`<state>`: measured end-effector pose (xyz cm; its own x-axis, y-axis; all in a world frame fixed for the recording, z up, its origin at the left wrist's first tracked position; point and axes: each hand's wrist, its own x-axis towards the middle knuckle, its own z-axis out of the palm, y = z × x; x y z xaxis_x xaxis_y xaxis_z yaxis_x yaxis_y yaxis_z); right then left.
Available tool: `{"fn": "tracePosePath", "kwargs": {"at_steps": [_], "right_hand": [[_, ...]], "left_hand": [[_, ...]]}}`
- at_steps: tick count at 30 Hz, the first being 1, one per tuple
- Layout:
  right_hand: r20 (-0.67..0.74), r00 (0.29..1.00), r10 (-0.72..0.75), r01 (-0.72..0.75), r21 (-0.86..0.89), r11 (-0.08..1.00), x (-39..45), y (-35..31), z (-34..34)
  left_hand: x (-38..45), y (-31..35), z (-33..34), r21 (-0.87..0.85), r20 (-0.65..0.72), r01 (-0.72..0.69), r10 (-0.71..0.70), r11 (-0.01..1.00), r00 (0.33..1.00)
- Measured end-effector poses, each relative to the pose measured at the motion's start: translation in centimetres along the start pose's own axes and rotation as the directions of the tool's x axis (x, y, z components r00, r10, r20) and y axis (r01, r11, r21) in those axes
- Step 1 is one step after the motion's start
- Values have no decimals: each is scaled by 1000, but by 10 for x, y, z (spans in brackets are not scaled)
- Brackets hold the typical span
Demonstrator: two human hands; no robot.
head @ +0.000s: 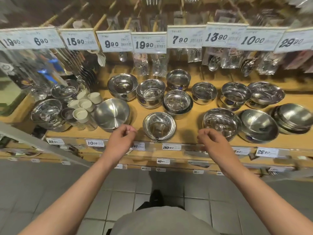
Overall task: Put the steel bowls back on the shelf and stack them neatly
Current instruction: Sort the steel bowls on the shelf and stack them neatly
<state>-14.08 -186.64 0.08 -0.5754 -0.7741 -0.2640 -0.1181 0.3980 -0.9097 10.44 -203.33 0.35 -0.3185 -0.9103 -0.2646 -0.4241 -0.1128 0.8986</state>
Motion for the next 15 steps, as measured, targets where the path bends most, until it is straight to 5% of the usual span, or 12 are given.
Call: {"fn": "tracePosePath", "kwargs": {"at_steps": [15], "right_hand": [[99,990,103,-114,104,988,-4,22,-17]], "left_hand": [[-40,-21,14,-138,-91,73,-86,988,992]]}}
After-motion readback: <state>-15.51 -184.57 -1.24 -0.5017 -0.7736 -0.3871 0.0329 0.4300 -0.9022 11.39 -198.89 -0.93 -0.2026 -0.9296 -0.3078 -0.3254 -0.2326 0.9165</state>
